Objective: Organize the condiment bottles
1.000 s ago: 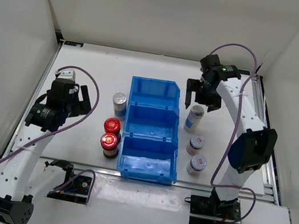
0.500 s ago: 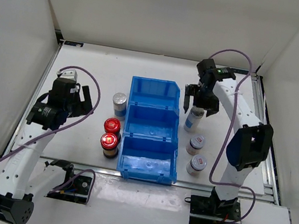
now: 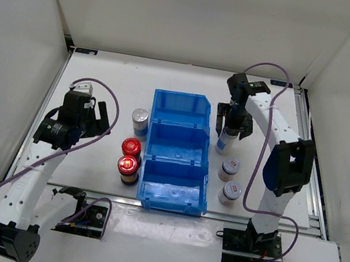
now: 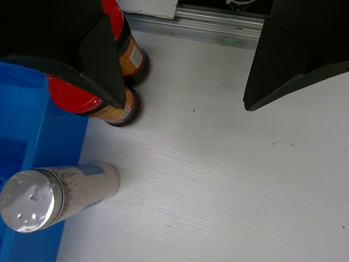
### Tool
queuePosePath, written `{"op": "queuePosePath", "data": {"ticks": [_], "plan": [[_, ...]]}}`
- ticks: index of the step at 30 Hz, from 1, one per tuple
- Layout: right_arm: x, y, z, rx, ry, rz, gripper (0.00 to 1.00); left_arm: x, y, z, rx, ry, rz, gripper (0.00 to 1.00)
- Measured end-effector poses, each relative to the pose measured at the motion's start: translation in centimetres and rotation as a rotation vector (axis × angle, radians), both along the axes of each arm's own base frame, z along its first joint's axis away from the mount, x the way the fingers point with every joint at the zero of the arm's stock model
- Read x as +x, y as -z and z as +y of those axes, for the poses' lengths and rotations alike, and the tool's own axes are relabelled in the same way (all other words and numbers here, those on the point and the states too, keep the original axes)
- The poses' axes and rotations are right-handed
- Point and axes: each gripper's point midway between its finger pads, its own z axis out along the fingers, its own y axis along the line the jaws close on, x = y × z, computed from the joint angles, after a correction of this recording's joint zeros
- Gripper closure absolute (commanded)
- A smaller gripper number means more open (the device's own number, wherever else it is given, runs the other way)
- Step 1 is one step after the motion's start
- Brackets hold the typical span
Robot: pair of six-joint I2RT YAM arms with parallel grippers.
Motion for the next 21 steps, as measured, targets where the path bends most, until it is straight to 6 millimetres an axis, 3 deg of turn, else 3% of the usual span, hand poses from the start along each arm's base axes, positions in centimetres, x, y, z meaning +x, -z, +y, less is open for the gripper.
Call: {"op": "queuePosePath", "data": {"ticks": [9,14,17,21], "plan": [[0.1,0.2,-0.1,-0.01,0.005,0.001,0.74,0.1,0.1,0.0,0.004,0.003,0.009,0.0],[0.3,-0.5,-1.0,-0.066,0.01,-0.02,0.88,0.1,0.1,0.1,0.007,0.0,0.007,0.0],[1.5,-3.0,-1.1,-0.087,0.004,-0.09,0.95,0.1,0.1,0.1,0.008,-0.002,0.007,0.0],[4.4,-9.1,1.2,-0.031,-0.037,-0.29,0.96,0.1,0.1,0.2,0.012,-0.005,0.007,0.0]]}}
